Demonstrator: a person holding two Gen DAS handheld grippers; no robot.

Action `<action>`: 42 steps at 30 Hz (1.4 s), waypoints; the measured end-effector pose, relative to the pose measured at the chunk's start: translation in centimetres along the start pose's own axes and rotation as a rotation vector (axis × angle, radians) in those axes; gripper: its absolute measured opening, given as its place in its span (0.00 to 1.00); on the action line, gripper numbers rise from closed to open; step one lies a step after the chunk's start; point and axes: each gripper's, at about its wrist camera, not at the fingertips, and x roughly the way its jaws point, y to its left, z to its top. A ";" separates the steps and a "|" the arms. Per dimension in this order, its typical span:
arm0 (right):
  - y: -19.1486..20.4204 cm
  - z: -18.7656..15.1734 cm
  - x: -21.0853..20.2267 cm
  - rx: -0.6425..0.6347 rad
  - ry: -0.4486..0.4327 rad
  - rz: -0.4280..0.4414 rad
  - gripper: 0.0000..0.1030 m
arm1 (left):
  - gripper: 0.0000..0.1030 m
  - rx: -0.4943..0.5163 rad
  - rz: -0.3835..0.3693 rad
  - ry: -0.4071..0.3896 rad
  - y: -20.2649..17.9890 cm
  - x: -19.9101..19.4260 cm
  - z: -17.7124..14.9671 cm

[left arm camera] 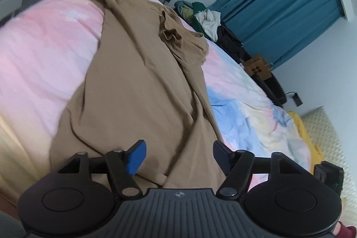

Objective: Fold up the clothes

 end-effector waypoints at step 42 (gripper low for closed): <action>-11.6 11.6 10.8 0.579 -0.693 0.137 0.65 | 0.60 -0.198 0.617 -0.466 14.6 22.6 29.0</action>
